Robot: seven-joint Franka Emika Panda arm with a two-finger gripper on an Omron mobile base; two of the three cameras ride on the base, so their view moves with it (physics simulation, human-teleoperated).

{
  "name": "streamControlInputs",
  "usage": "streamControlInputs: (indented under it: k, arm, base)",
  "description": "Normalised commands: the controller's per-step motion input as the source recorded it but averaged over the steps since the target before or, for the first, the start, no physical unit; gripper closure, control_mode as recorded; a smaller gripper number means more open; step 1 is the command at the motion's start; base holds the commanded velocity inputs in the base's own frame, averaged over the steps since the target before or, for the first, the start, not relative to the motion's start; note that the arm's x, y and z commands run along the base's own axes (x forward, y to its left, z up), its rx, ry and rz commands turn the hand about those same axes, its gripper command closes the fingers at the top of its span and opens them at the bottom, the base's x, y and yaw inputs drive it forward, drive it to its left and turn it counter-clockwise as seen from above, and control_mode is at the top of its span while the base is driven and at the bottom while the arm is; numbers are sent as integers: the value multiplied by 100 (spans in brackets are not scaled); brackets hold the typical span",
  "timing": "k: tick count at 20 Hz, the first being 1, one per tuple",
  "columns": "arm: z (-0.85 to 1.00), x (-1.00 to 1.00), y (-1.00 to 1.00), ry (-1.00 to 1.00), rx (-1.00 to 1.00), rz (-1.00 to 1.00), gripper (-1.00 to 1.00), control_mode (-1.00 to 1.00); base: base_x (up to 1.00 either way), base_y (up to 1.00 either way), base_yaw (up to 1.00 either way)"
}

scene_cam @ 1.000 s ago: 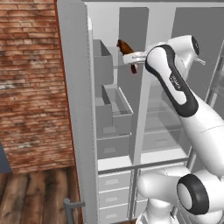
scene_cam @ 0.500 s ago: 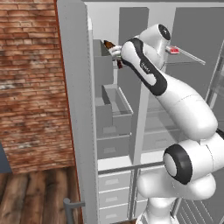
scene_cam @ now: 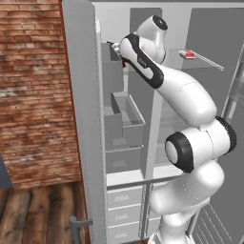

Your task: There's a chicken drumstick in the fridge that needs to be moved to the freezer for freezing. Pick up the chicken drumstick from the fridge, place it on any shelf in the freezer, and close the fridge and freezer doors when done.

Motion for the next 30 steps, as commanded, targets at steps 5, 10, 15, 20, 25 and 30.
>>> streamControlInputs:
  k: [5,10,15,20,25,30]
  arm:
    - [-13,44,0,0,-5,-4,100,-100]
    - [-31,22,1,0,-7,-6,100,-100]
    - [-27,19,0,0,-6,-6,100,-100]
    - [-11,32,0,0,-2,-4,100,-100]
    - [-9,44,0,0,-3,-3,100,-100]
    - [-9,50,1,1,-3,-3,100,-100]
  base:
    - [0,0,0]
    - [0,0,0]
    - [0,0,0]
    - [0,0,0]
    - [0,0,0]
    - [0,0,0]
